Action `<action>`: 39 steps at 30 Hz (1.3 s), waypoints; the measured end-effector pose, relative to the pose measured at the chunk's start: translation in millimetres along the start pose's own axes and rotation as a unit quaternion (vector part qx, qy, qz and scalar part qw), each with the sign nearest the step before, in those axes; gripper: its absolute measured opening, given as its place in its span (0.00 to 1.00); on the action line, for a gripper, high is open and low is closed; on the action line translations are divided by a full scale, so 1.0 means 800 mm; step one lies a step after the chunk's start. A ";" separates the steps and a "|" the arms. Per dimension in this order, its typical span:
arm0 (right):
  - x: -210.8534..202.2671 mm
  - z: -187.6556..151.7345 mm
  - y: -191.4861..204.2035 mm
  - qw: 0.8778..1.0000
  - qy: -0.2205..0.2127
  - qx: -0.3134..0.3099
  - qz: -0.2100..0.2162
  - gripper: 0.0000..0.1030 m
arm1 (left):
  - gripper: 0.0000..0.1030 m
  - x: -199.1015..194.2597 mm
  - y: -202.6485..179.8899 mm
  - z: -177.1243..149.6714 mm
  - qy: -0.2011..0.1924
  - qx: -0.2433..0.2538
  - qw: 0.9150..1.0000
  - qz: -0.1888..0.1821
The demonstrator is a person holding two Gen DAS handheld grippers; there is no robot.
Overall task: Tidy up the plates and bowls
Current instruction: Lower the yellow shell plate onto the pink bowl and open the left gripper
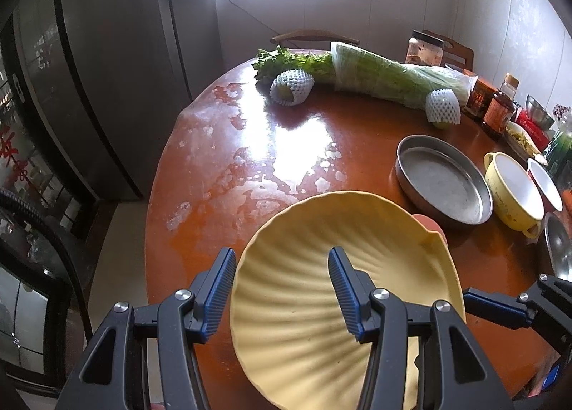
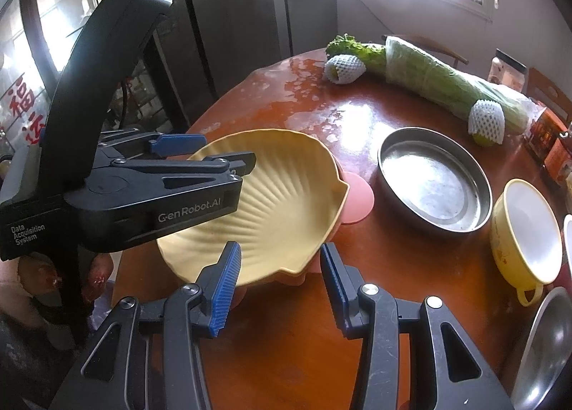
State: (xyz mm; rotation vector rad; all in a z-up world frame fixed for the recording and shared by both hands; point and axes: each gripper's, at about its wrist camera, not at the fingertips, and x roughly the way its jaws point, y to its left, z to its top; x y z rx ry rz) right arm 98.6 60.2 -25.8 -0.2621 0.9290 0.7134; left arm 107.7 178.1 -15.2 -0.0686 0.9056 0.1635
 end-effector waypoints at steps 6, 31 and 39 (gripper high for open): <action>-0.004 0.003 -0.003 1.000 -0.006 0.003 -0.002 0.47 | 0.52 -0.008 -0.001 0.002 -0.004 -0.004 1.000 -0.006; -0.037 -0.003 -0.040 0.999 -0.033 0.028 -0.013 0.47 | 0.56 -0.037 -0.047 0.018 -0.030 0.019 0.999 -0.033; -0.051 -0.007 -0.071 0.998 -0.042 0.046 -0.033 0.47 | 0.57 -0.034 -0.078 0.032 -0.026 0.039 0.998 -0.053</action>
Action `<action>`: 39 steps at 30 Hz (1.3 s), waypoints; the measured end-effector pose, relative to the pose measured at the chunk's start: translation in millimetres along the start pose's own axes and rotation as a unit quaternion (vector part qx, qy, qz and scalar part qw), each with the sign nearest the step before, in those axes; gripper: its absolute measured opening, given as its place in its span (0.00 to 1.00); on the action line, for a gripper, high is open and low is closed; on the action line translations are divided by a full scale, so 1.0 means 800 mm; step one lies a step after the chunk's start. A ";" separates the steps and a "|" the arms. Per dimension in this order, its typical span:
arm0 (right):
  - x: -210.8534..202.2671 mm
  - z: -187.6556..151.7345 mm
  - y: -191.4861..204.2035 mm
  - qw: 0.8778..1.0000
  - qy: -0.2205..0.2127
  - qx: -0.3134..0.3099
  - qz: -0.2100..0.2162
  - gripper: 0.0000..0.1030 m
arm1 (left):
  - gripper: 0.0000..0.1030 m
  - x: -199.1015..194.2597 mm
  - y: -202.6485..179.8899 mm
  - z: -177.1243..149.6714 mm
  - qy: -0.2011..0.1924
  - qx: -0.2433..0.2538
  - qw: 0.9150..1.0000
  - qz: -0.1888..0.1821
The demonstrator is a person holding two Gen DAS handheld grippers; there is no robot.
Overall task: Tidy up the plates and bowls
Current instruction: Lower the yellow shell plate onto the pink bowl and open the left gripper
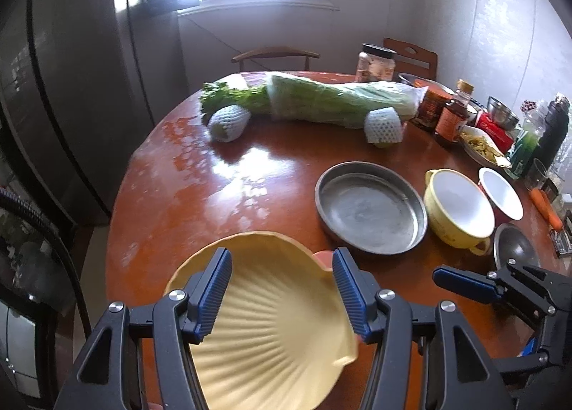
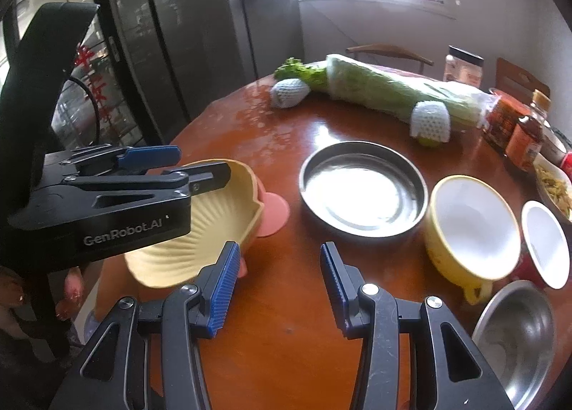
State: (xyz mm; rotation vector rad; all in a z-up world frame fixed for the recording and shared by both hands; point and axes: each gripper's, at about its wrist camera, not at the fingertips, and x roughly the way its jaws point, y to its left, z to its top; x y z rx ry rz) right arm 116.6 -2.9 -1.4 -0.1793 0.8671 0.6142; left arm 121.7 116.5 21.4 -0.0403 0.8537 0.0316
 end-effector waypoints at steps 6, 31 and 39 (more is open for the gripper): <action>0.001 0.002 -0.022 1.000 -0.003 0.010 -0.021 0.47 | 0.57 0.023 -0.023 0.023 0.021 0.022 0.999 -0.011; 0.090 0.021 -0.031 0.996 0.049 -0.061 -0.041 0.41 | 0.57 0.118 -0.020 0.069 0.110 0.021 0.993 -0.042; 0.070 0.003 -0.027 0.995 0.069 -0.066 -0.019 0.41 | 0.53 0.116 -0.048 0.059 0.113 0.058 0.990 -0.054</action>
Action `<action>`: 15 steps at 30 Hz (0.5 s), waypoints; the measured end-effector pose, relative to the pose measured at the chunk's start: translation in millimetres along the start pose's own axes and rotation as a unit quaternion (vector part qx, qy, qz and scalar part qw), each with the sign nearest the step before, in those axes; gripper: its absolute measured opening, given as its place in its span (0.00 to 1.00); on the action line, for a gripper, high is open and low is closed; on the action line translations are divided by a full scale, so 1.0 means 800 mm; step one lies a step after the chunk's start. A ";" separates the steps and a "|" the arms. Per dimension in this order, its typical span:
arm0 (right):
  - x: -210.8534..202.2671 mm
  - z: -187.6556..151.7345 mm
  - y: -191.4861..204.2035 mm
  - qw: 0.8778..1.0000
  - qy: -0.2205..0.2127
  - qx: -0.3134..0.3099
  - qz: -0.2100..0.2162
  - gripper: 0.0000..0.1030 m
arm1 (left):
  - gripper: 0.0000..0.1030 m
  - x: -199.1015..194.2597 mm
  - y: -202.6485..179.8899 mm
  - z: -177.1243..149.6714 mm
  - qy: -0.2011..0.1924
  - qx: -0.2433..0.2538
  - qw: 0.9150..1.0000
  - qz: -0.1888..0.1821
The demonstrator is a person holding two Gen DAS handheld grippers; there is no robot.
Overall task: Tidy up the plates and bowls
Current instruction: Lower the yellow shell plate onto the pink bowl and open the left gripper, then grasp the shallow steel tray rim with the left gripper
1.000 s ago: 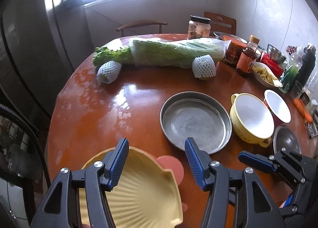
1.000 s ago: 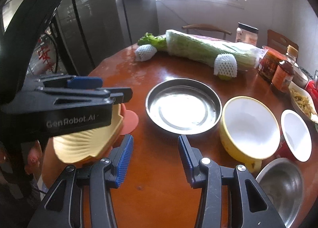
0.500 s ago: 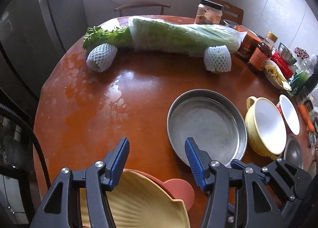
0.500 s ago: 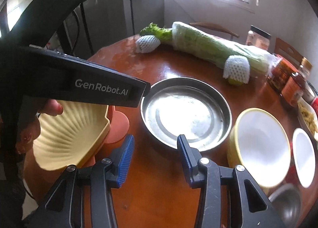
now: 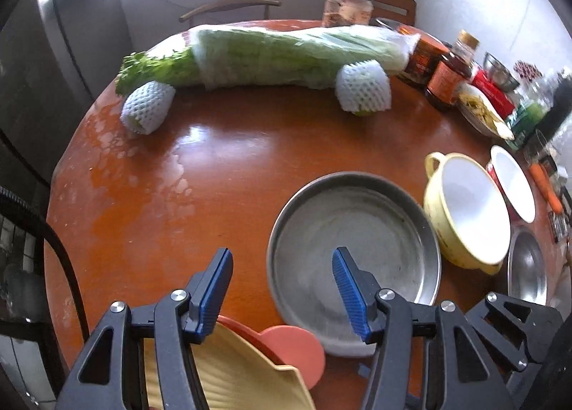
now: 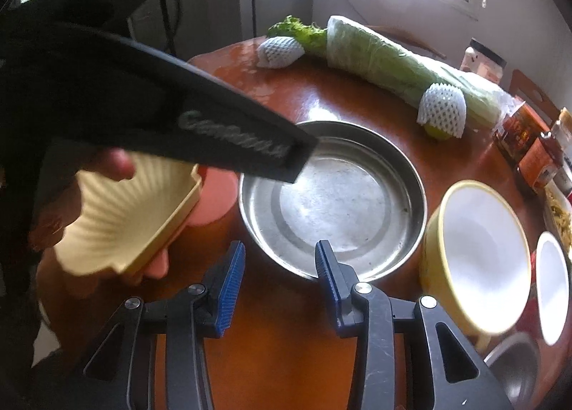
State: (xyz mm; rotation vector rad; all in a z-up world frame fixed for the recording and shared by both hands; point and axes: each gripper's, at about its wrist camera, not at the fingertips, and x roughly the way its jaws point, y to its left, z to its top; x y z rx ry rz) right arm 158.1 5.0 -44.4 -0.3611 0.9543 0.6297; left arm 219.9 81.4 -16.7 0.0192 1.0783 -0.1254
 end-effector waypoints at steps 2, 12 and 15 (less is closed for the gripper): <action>-0.008 -0.010 0.003 1.000 0.005 0.001 0.009 0.41 | 0.41 0.003 -0.008 -0.003 0.005 0.011 1.000 -0.001; -0.053 -0.067 0.011 1.000 0.011 -0.004 0.007 0.41 | 0.29 0.002 -0.061 -0.031 0.017 0.070 0.997 -0.001; -0.065 -0.084 0.013 1.000 0.011 -0.003 0.007 0.41 | 0.29 0.000 -0.071 -0.040 0.018 0.081 0.997 -0.007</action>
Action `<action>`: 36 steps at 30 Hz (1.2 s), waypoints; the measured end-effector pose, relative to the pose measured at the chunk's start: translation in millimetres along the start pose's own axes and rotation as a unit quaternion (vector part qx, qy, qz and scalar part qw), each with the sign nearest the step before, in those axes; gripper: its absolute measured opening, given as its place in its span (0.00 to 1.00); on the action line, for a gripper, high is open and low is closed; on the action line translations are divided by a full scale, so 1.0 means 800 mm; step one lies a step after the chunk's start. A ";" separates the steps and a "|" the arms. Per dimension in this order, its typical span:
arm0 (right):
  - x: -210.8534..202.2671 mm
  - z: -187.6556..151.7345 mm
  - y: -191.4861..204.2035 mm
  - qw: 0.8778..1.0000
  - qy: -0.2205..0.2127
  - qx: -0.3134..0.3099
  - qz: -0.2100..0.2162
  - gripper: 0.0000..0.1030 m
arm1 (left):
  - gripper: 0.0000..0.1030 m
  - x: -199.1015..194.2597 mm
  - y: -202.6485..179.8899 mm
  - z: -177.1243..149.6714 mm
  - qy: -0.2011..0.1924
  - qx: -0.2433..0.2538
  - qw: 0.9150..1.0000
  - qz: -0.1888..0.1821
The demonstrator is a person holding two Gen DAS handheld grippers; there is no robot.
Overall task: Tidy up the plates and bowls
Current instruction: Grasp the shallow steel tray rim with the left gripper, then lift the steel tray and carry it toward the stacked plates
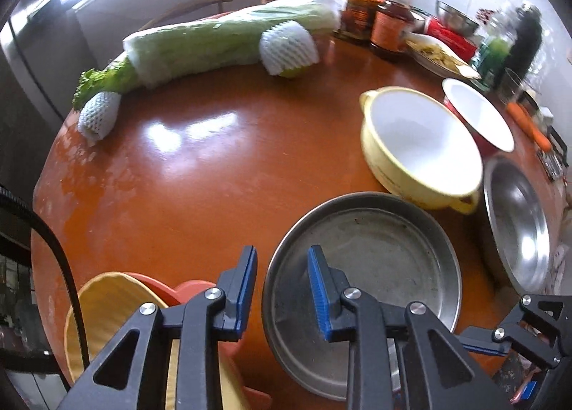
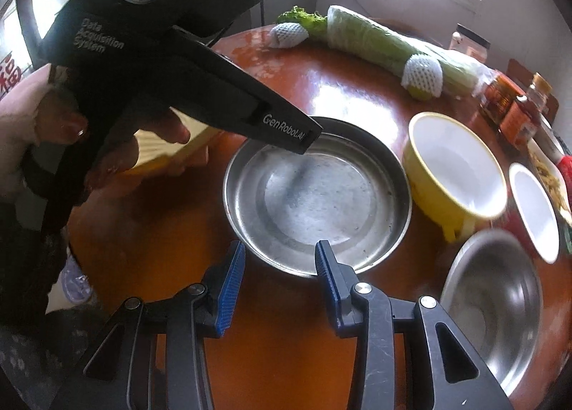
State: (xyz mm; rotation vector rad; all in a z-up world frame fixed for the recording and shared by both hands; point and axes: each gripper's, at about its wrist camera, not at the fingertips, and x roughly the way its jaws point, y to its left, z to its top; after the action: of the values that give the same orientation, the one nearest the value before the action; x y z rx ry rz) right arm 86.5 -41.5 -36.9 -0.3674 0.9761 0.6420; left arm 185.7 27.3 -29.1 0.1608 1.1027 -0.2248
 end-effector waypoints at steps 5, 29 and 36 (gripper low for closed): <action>-0.015 -0.022 0.005 1.000 0.000 -0.002 -0.003 0.41 | 0.29 0.004 -0.021 -0.012 0.008 0.015 1.000 -0.004; -0.041 -0.060 -0.051 0.975 -0.043 0.217 0.002 0.55 | 0.29 -0.003 -0.041 -0.041 -0.002 0.026 1.000 0.003; -0.029 -0.049 -0.052 0.972 -0.063 0.225 -0.039 0.55 | 0.29 -0.004 -0.039 -0.041 -0.007 0.023 1.000 0.012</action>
State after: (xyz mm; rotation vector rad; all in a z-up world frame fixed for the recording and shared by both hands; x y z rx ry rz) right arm 78.8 -102.9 -37.4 0.0375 0.9491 0.3528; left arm 148.0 5.4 -41.6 0.2141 1.0823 -0.2296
